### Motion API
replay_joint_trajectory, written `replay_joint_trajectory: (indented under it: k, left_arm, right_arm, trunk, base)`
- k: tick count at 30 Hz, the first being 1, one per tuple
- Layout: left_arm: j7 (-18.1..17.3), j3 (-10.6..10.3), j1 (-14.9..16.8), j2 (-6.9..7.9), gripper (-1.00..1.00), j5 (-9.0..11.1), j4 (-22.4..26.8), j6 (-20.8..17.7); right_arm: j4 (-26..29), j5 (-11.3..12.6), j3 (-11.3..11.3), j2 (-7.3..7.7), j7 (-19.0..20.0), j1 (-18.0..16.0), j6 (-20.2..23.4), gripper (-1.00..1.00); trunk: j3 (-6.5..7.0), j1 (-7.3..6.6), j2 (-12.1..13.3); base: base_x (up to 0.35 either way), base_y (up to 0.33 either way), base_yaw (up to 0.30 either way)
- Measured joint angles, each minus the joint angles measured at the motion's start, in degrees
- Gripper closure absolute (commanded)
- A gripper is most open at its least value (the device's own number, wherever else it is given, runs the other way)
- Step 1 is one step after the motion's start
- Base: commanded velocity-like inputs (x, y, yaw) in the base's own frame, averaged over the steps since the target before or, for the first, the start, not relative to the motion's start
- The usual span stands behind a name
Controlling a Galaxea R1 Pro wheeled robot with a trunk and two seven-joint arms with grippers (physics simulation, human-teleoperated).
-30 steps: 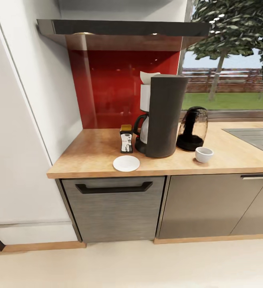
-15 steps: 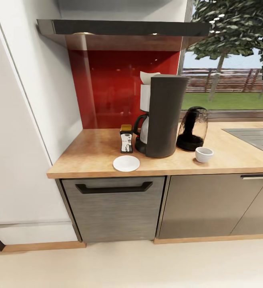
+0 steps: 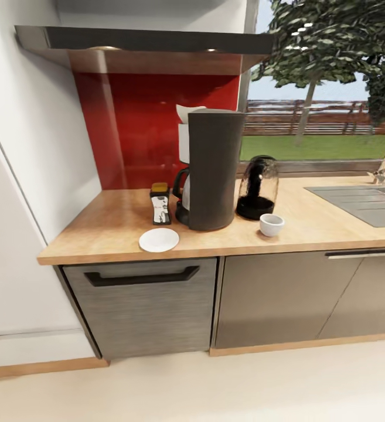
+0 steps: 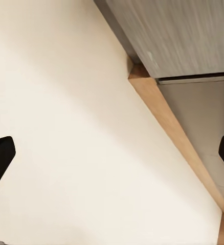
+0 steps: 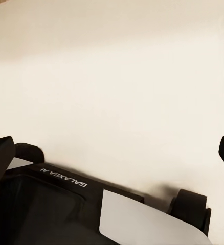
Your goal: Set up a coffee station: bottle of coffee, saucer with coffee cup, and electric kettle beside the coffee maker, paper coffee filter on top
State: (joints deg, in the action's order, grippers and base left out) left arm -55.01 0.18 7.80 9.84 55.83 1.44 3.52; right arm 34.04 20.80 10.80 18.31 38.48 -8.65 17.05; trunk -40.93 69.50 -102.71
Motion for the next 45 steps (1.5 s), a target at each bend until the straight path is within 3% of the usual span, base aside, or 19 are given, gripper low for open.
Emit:
replay_joint_trajectory:
  k: [16,29,45]
  left_arm:
    - [-0.05,-0.08,-0.02,0.00,-1.00,0.00,0.02,0.00]
    - [-0.03,-0.07,-0.02,0.00,-1.00,0.00,0.03,-0.01]
    - [-0.02,0.00,-0.02,0.00,-1.00,0.01,0.02,-0.02]
  right_arm:
    - [0.04,-0.04,0.06,0.00,0.30,-0.02,0.05,-1.00]
    - [0.11,-0.13,0.20,-0.01,0.14,-0.03,0.04,-1.00]
    - [0.60,-0.26,0.22,0.03,0.67,-0.02,0.18,-1.00]
  trunk:
    - [0.00,0.00,0.00]
    - [0.00,0.00,0.00]
    - [0.00,0.00,0.00]
  base:
    - [0.000,-0.145,-0.089]
    - [0.000,-0.134,0.169]
    - [0.000,-0.069,0.015]
